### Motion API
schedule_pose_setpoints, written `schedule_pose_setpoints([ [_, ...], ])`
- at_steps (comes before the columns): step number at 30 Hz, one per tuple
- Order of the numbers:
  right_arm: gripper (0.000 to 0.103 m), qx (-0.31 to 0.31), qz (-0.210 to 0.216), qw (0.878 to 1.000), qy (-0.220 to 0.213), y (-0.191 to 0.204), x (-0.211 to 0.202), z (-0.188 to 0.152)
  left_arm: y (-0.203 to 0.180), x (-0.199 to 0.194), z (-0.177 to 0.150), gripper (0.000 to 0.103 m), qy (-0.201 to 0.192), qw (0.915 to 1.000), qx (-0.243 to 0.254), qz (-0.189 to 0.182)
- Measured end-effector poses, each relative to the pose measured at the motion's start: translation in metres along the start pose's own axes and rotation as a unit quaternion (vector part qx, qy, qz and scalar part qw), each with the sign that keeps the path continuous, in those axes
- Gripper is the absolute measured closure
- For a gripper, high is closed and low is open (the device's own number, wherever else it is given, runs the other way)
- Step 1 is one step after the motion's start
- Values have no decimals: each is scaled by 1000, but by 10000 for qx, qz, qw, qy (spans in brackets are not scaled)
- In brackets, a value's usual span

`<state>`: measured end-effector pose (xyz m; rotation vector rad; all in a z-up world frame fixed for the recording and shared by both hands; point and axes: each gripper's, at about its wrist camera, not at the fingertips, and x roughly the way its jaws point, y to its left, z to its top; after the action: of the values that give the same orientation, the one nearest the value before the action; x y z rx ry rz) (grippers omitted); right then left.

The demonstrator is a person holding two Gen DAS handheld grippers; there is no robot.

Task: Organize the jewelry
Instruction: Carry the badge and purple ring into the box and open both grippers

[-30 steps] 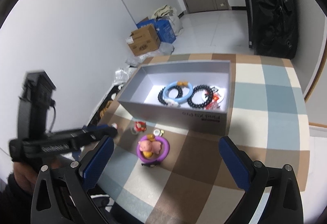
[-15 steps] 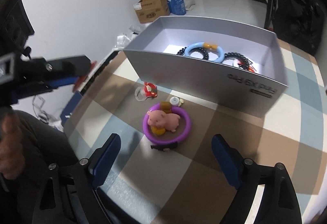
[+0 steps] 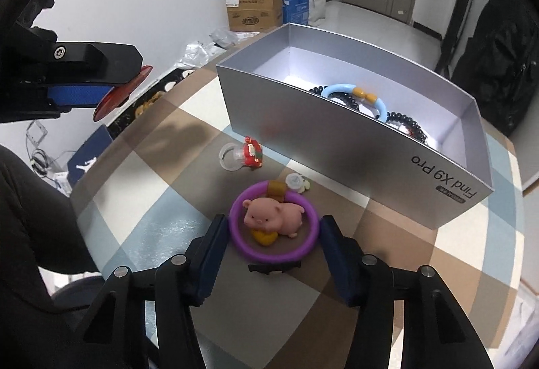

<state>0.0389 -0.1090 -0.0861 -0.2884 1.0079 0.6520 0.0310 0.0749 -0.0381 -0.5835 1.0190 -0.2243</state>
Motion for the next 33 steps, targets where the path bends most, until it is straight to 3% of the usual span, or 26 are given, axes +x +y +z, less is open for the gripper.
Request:
schedule_pose_setpoints([
  [14, 51, 403, 503, 9969, -443, -15, -31, 8, -3, -1, 2, 66, -126, 9999, 34, -49],
  [25, 51, 863, 766, 9868, -1138, -38, -68, 28, -29, -2, 9, 66, -559, 9976, 296, -274],
  [33, 51, 1275, 865, 9794, -1307, -66, -75, 40, -51, 15, 19, 66, -552, 9968, 540, -202],
])
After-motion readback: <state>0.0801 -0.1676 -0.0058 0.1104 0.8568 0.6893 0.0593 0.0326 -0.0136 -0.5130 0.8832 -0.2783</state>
